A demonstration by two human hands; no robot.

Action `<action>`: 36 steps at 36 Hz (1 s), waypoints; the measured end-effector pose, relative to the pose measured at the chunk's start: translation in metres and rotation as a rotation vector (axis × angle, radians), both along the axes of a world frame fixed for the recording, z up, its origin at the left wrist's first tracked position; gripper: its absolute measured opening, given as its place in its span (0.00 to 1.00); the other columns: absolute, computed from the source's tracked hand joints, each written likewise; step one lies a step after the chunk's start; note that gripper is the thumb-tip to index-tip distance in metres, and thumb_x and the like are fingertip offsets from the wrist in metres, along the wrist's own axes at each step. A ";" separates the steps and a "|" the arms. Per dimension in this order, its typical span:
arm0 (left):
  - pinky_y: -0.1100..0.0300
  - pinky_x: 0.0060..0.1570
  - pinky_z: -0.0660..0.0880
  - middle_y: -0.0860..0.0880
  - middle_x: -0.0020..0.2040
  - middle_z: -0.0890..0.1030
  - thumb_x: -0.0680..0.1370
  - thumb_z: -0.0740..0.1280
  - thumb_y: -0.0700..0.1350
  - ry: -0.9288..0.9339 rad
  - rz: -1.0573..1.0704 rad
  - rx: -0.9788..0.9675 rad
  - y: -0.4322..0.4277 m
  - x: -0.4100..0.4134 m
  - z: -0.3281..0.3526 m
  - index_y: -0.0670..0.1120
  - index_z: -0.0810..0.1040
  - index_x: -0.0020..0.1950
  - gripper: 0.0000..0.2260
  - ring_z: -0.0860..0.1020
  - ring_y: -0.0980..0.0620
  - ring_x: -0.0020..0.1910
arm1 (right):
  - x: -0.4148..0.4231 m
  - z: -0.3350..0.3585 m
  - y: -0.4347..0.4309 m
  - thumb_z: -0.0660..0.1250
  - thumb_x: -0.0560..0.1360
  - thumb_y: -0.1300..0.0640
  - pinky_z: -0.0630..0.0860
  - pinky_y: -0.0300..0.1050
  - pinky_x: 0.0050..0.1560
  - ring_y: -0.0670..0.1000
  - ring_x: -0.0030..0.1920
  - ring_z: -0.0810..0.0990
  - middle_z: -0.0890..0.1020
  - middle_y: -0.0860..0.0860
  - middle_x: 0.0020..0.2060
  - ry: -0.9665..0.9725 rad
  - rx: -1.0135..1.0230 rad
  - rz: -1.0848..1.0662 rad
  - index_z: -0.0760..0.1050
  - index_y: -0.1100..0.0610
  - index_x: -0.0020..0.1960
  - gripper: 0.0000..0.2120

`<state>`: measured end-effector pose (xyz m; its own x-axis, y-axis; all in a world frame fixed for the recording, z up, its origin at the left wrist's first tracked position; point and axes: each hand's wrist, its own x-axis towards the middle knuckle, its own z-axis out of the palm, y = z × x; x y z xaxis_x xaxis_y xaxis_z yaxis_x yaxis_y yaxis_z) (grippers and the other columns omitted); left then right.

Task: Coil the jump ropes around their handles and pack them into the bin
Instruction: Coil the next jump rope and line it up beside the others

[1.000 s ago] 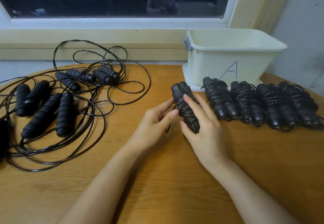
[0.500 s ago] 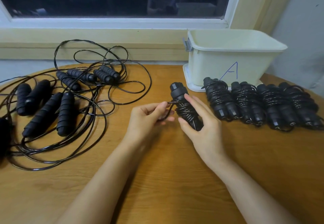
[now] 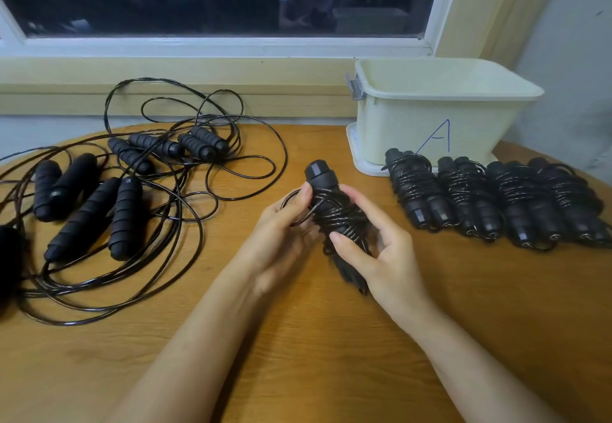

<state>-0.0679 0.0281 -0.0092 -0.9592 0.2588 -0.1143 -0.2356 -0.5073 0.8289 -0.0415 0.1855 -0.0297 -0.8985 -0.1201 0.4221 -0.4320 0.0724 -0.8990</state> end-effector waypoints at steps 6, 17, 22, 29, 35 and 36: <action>0.58 0.52 0.80 0.42 0.51 0.83 0.74 0.66 0.50 0.039 0.030 -0.027 0.000 0.000 0.000 0.38 0.78 0.60 0.20 0.82 0.50 0.49 | -0.001 0.001 0.000 0.68 0.77 0.63 0.71 0.38 0.65 0.45 0.67 0.74 0.78 0.44 0.65 -0.018 0.007 0.057 0.70 0.48 0.71 0.25; 0.63 0.36 0.79 0.44 0.45 0.84 0.71 0.71 0.45 0.046 0.201 -0.043 0.005 0.000 -0.004 0.38 0.79 0.56 0.16 0.83 0.51 0.41 | -0.007 -0.005 0.002 0.64 0.80 0.65 0.65 0.34 0.70 0.40 0.72 0.68 0.72 0.45 0.71 0.128 0.237 -0.058 0.66 0.56 0.75 0.25; 0.63 0.37 0.79 0.42 0.49 0.83 0.72 0.71 0.46 0.057 0.232 -0.053 0.009 0.000 -0.005 0.36 0.77 0.63 0.23 0.83 0.50 0.44 | -0.010 -0.007 0.002 0.62 0.80 0.65 0.65 0.36 0.71 0.43 0.73 0.68 0.72 0.48 0.72 0.245 0.341 -0.166 0.68 0.56 0.75 0.23; 0.48 0.57 0.80 0.36 0.57 0.81 0.74 0.74 0.52 0.010 0.244 -0.108 0.018 0.002 -0.010 0.38 0.71 0.69 0.30 0.82 0.41 0.55 | -0.007 -0.003 0.004 0.58 0.80 0.61 0.78 0.43 0.58 0.44 0.68 0.73 0.70 0.41 0.73 0.349 0.656 -0.353 0.66 0.45 0.76 0.26; 0.36 0.66 0.70 0.36 0.59 0.81 0.75 0.69 0.55 0.024 0.211 -0.125 0.024 0.003 -0.016 0.39 0.76 0.65 0.25 0.79 0.38 0.61 | -0.009 -0.006 0.003 0.66 0.74 0.70 0.83 0.52 0.50 0.53 0.68 0.75 0.72 0.41 0.71 0.393 0.854 -0.485 0.67 0.45 0.75 0.34; 0.36 0.66 0.70 0.38 0.59 0.81 0.75 0.69 0.55 0.025 0.209 -0.133 0.025 0.003 -0.017 0.40 0.76 0.64 0.25 0.79 0.40 0.62 | -0.010 -0.007 0.003 0.66 0.73 0.70 0.82 0.52 0.51 0.53 0.68 0.75 0.72 0.41 0.71 0.397 0.874 -0.500 0.67 0.45 0.75 0.35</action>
<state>-0.0646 0.0531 -0.0263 -0.9933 0.0383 -0.1093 -0.1152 -0.4286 0.8961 -0.0510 0.1880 -0.0368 -0.7474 -0.1790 0.6398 -0.4246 0.8693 -0.2529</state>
